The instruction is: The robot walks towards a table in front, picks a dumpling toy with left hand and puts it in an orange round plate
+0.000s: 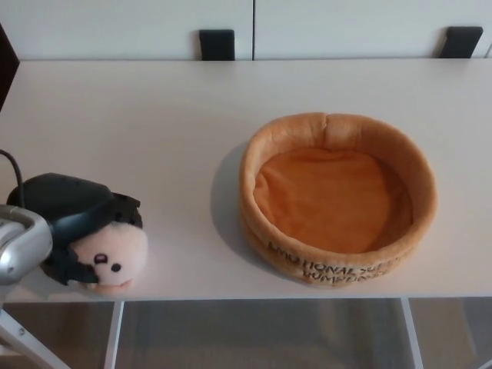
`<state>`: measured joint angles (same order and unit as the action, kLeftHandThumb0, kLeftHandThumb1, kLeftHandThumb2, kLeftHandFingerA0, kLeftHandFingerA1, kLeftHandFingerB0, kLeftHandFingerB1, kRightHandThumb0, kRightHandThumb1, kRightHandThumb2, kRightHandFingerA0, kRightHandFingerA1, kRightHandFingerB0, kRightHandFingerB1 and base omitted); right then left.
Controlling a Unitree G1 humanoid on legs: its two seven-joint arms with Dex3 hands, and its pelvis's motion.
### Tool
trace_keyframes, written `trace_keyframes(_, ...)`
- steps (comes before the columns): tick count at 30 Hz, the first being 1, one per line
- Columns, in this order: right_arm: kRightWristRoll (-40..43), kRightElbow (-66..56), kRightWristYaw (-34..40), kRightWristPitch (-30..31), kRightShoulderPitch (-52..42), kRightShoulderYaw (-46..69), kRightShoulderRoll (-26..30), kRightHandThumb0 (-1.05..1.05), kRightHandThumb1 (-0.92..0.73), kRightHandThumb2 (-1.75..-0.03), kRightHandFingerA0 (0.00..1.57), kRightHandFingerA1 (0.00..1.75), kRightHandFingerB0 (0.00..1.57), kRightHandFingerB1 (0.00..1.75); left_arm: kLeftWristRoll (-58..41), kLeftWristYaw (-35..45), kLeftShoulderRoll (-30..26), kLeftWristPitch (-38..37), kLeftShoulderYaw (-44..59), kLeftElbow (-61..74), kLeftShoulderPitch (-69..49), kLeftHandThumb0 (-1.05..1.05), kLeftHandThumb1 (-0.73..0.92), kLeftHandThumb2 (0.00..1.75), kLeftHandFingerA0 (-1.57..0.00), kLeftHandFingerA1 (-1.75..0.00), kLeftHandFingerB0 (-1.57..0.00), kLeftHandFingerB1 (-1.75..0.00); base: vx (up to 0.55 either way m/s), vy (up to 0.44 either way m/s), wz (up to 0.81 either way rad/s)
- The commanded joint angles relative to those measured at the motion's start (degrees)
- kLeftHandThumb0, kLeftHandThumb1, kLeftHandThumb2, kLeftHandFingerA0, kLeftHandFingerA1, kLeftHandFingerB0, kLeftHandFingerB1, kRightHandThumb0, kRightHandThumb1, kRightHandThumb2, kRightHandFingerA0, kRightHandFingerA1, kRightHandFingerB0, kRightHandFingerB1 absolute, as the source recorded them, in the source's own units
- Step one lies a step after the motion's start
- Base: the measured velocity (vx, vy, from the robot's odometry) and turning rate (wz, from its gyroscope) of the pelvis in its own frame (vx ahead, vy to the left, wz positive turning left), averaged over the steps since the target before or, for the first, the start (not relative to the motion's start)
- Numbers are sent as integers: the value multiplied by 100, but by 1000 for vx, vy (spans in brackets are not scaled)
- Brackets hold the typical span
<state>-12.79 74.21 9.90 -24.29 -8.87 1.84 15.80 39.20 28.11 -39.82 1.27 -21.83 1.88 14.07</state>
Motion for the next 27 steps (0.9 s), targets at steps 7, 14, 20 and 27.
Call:
trace_keyframes(7, 71, -2, -22, -3, -14, 26, 60, -33, -70, -60, 72, 44, 42, 33, -136, -811, 195, -603, 287, -236, -270, -9, 76, 56, -54, -175, -49, -136, 0, 0, 0)
trace_keyframes(14, 100, 38, -60, 5, -6, 58, 43, -34, -70, -61, 72, 44, 42, 33, -560, -694, 486, -529, 615, -217, -366, -8, 76, 50, -59, -174, -64, -104, 0, 0, 0)
trace_keyframes(20, 106, 30, -61, 12, 0, 72, 43, -42, -60, -80, 68, 56, 38, 45, -1244, -725, 948, -370, 1080, -243, -434, -4, 76, 62, -65, -162, -74, -97, 0, 0, 0)
trace_keyframes(27, 86, 11, -69, -27, -20, 59, 67, -33, -70, -61, 72, 44, 43, 34, -2583, -639, 2061, 688, 2231, -62, -126, -6, 80, 71, -96, -135, -84, -86, 0, 0, 0)
